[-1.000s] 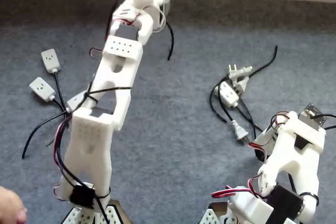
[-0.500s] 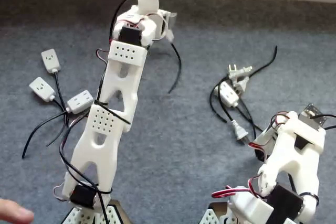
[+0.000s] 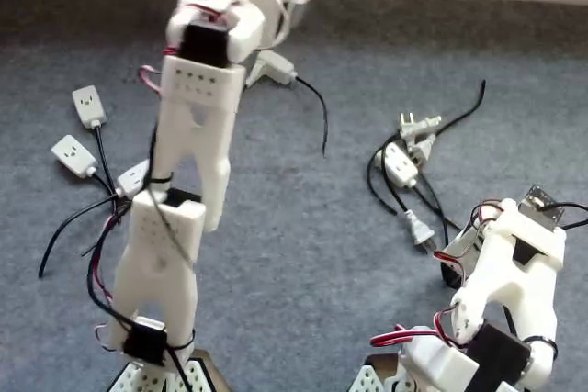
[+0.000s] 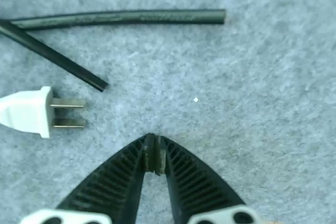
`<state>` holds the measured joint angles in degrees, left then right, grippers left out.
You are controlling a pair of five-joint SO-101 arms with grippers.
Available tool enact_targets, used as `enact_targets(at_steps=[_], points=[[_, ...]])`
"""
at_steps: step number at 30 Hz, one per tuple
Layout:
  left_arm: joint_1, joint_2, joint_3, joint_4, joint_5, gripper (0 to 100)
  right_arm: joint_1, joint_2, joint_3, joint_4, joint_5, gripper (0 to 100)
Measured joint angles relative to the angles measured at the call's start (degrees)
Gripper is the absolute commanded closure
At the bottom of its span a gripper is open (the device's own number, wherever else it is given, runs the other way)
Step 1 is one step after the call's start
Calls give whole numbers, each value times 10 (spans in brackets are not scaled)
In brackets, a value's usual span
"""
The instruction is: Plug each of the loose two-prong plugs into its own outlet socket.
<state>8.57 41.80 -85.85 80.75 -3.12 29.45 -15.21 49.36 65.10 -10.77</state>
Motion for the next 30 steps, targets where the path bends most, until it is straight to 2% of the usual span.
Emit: enact_targets(at_steps=[6, 11, 17, 24, 26, 30], points=[[-53, -127, -19, 191, -2, 890, 0, 0, 0, 0, 0, 993], [-135, -215, 71, 211, -2, 931, 0, 0, 0, 0, 0, 993], [-206, -347, 343, 211, -2, 951, 0, 0, 0, 0, 0, 993], [-215, -586, 729, 212, -2, 951, 0, 0, 2, 0, 0, 993], [-216, -649, 825, 192, -2, 946, 0, 0, 2, 0, 0, 993], [-218, -704, 1005, 103, -8, 852, 0, 0, 2, 0, 0, 993]])
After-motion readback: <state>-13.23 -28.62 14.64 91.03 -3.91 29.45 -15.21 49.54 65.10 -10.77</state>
